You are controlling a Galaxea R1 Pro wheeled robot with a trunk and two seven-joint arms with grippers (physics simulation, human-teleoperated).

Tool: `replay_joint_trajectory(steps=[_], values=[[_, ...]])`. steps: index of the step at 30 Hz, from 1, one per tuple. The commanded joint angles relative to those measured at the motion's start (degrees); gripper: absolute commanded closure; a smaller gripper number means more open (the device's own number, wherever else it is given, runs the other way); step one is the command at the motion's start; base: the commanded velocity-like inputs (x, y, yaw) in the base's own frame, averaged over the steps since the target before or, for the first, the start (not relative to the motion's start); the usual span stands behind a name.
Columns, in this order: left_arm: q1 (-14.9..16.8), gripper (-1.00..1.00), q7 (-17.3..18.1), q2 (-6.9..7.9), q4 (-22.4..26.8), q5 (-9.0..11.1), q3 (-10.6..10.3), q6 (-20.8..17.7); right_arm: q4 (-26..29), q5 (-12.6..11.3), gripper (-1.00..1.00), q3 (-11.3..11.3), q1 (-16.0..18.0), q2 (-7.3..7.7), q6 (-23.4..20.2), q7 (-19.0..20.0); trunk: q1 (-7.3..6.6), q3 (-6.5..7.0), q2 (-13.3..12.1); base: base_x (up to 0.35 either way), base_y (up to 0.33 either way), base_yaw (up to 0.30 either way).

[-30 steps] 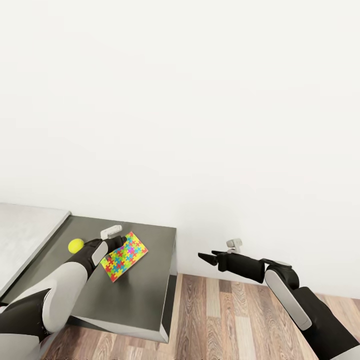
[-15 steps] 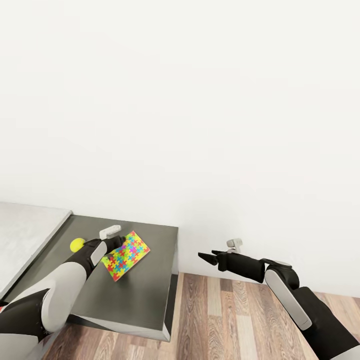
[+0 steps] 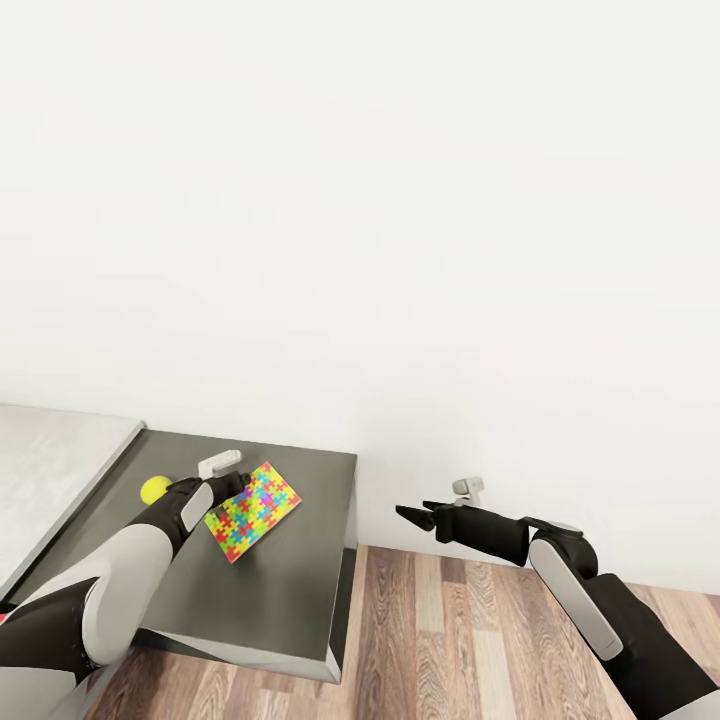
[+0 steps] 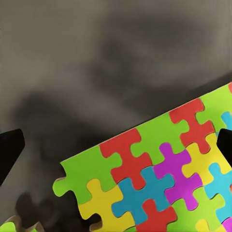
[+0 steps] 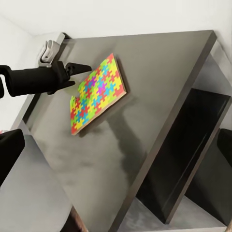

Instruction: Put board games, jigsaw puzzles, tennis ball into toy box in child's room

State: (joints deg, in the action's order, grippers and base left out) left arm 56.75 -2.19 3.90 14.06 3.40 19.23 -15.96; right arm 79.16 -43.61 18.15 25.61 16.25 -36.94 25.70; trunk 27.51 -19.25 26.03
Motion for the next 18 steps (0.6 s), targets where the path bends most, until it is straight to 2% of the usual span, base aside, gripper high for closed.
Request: replay_joint_trajectory(steps=[1,18], values=[[0.0,-1.0,-0.2,-0.02,0.1,0.4,0.0,-0.3,0.0,-0.2,-1.0,0.0,0.1,0.03,-0.3,0.0,0.03,-0.09,0.1,0.0,0.0,0.0],[0.0,-1.0,-0.2,-0.03,0.1,0.3,-0.1,-0.5,0.0,-0.2,-1.0,0.0,0.1,0.01,-0.2,0.0,0.03,-0.43,0.1,0.0,0.0,-0.007]])
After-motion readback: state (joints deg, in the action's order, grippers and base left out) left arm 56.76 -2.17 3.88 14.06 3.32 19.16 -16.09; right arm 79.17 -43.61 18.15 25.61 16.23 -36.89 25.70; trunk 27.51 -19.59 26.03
